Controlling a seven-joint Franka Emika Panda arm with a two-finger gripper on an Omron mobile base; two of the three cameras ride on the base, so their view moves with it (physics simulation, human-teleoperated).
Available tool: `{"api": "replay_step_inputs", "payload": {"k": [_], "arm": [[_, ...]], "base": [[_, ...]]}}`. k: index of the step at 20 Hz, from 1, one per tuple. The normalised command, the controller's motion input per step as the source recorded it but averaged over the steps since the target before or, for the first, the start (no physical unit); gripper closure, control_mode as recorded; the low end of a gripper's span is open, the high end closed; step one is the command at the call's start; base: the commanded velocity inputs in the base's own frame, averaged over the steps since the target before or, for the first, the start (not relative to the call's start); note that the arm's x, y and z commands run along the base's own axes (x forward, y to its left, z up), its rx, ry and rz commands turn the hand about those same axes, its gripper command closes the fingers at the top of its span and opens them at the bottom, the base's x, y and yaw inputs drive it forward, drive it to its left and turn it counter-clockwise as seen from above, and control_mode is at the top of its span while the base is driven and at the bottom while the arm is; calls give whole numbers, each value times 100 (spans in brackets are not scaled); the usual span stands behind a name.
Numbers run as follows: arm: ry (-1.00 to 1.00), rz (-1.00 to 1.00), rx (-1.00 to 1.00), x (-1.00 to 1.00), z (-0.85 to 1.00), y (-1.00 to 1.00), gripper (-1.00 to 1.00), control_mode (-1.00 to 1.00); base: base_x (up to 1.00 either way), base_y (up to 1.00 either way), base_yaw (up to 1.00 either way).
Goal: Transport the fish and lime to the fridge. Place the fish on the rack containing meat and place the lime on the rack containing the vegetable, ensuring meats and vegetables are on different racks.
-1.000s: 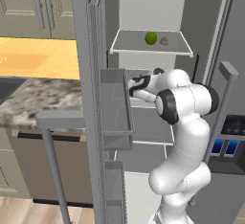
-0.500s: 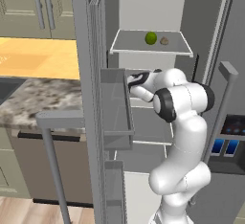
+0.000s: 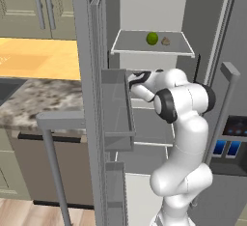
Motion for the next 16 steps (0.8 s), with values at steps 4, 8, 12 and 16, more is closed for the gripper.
{"api": "replay_step_inputs", "payload": {"k": [4,8,12,16], "arm": [[-11,0,0,11,6,0,-100,-100],[-11,0,0,1,18,0,-100,-100],[-4,0,0,0,19,0,-100,-100],[-7,0,0,0,23,0,-100,-100]], "base": [[0,0,0],[0,0,0],[0,0,0],[0,0,0]]}}
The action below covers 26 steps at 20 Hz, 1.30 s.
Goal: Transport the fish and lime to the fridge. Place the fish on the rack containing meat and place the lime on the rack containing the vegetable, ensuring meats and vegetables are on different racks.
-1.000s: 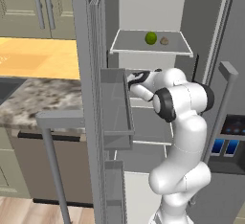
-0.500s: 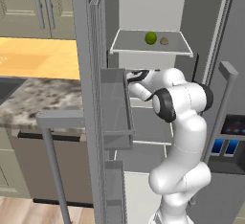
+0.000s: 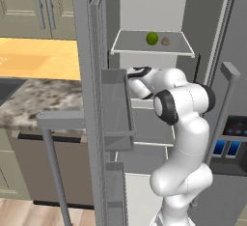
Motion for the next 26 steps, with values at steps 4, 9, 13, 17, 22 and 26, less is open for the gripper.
{"api": "replay_step_inputs", "payload": {"k": [4,9,13,17,22,26], "arm": [[-9,0,0,-11,13,0,-100,-100],[-10,0,0,-14,14,0,-100,-100],[-2,0,0,-50,12,0,-100,-100],[8,0,-1,-85,12,0,-100,-100],[9,0,0,-92,31,0,-100,-100],[10,0,-1,-100,50,0,-100,-100]], "base": [[0,0,0],[0,0,0],[0,0,0],[0,0,0],[0,0,0],[0,0,0]]}}
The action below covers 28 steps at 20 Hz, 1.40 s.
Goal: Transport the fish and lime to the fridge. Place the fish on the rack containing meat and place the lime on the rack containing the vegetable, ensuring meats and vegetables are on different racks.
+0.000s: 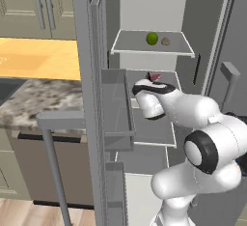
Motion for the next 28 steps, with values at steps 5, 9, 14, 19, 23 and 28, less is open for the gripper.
{"api": "replay_step_inputs", "payload": {"k": [5,9,14,19,23,28], "arm": [[7,0,0,-100,72,0,-100,-100],[2,0,0,-99,89,0,-100,-100],[-8,0,0,-82,99,0,-100,-100],[-22,0,0,-74,100,0,-100,-100],[-14,0,1,-67,100,-23,-100,-100],[-8,0,7,-61,100,-57,-100,-100]], "base": [[0,0,0],[0,0,0],[0,0,0],[0,0,0],[0,0,0],[0,0,0]]}}
